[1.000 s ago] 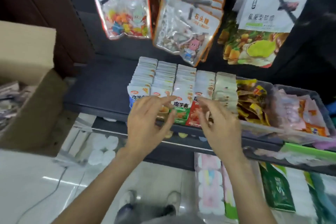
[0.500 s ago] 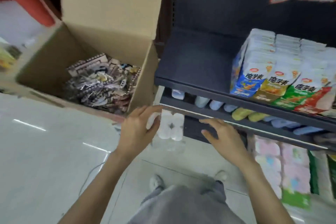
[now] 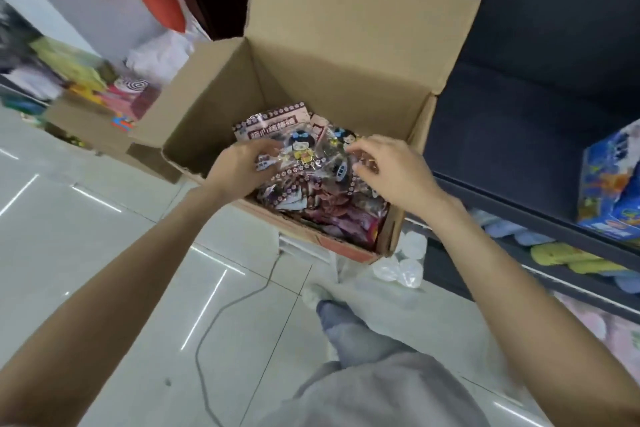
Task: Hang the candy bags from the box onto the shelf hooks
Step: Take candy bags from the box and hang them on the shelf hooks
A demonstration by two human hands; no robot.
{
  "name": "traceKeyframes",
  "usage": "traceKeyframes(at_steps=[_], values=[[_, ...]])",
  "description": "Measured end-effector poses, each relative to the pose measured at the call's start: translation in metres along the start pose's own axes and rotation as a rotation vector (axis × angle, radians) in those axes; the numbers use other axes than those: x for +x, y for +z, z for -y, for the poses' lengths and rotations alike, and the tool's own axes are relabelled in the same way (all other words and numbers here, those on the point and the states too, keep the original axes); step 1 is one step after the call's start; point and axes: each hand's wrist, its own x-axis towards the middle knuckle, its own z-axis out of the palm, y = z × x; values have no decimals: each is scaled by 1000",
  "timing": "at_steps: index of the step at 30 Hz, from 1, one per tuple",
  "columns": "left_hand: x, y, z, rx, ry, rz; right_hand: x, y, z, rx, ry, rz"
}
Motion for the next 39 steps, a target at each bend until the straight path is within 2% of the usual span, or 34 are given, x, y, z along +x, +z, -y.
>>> traceKeyframes(at_steps=[3, 6, 14, 19, 22, 29, 32, 35, 37, 39], values=[[28, -7, 30, 26, 11, 106, 49, 17, 0, -88, -4, 125], [54, -11, 62, 158, 10, 202, 88, 39, -8, -169, 40, 254], [122, -1, 94, 361, 86, 325, 146, 81, -29, -143, 403, 345], [157, 19, 99, 486, 43, 572, 158, 97, -38, -112, 521, 367], [172, 27, 104, 420, 10, 686, 169, 103, -41, -75, 575, 386], [172, 31, 97, 388, 119, 598, 176, 111, -39, -198, 633, 426], [171, 31, 101, 346, 115, 641, 180, 116, -36, -164, 598, 447], [175, 28, 101, 344, 120, 690, 185, 123, -32, -71, 646, 416], [173, 28, 100, 334, 146, 703, 184, 119, -34, -100, 681, 412], [168, 28, 100, 308, 174, 705, 177, 111, -38, -194, 679, 504]])
